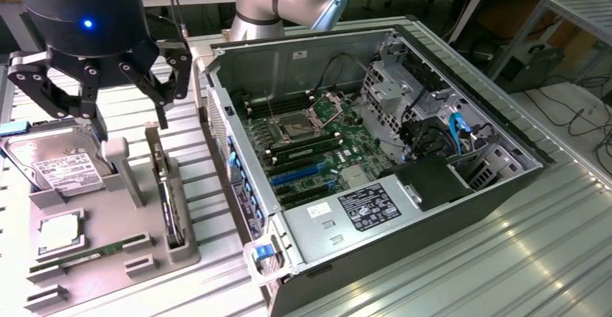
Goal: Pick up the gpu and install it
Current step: 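Pick up the gpu and move the gpu toward the slot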
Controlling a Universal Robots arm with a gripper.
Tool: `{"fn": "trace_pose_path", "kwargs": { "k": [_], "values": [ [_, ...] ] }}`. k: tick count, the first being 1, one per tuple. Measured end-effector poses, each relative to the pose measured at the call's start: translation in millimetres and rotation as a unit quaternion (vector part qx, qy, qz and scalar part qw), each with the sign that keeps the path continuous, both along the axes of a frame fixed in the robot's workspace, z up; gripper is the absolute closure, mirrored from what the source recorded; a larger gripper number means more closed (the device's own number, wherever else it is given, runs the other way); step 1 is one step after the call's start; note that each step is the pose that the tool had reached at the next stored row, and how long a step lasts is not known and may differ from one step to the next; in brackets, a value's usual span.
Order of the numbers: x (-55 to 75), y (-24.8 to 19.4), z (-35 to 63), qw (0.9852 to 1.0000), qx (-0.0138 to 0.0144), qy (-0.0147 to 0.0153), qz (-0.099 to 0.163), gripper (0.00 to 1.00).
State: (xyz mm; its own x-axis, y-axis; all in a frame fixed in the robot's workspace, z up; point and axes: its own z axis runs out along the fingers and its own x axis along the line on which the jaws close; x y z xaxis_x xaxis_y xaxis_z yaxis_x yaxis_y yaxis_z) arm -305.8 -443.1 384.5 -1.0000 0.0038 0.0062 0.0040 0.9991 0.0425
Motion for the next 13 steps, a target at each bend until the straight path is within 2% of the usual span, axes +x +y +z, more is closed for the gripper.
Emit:
{"fn": "trace_pose_path", "kwargs": {
  "k": [1, 3, 4, 13],
  "values": [
    [0.0, 0.0, 0.0, 1.0000, 0.0000, 0.0000, 0.000, 0.34],
    [0.0, 0.0, 0.0, 1.0000, 0.0000, 0.0000, 0.000, 0.34],
    [0.0, 0.0, 0.0, 1.0000, 0.0000, 0.0000, 0.000, 0.28],
    [0.0, 0.0, 0.0, 1.0000, 0.0000, 0.0000, 0.000, 0.28]
  ]
}}
